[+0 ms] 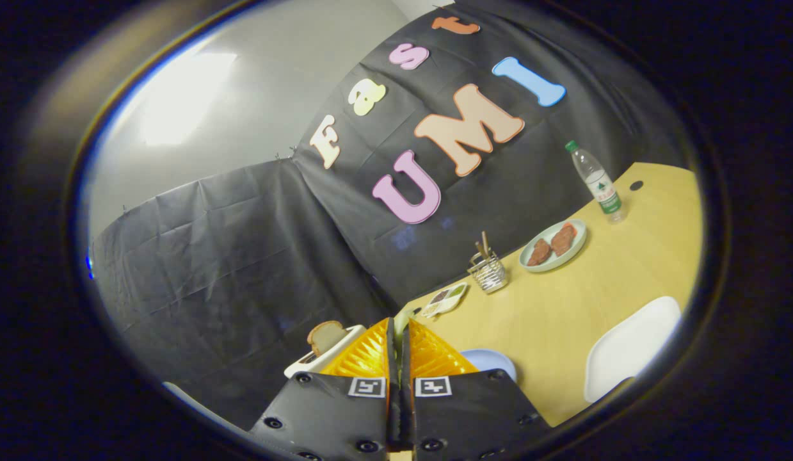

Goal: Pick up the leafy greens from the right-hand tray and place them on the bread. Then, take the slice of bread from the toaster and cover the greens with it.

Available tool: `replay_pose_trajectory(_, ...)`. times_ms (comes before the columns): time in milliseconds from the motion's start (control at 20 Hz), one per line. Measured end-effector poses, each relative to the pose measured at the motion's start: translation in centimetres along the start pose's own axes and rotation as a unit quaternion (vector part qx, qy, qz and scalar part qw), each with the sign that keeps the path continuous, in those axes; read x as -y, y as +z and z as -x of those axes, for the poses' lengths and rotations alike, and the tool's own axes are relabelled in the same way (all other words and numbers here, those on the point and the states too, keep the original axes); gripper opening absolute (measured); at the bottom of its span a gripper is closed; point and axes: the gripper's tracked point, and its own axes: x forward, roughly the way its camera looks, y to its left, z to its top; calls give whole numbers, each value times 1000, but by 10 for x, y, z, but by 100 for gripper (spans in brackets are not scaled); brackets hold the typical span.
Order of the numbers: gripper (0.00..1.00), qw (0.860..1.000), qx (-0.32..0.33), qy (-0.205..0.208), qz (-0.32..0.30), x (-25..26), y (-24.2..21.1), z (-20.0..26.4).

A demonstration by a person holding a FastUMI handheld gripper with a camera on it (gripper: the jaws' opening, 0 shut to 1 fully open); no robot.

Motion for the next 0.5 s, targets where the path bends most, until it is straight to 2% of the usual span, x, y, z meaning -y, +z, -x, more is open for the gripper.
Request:
replay_pose_trajectory(100, 3, 1000, -7, 10, -16, -13, -16, -19)
replay_pose_trajectory(250, 3, 999, -17, -5, -28, -10, -44, -46)
replay_pose_trajectory(350, 3, 998, -34, -34, -31, 5, -66, -59)
replay_pose_trajectory(500, 3, 993, -54, -102, 0, 39, -85, -63)
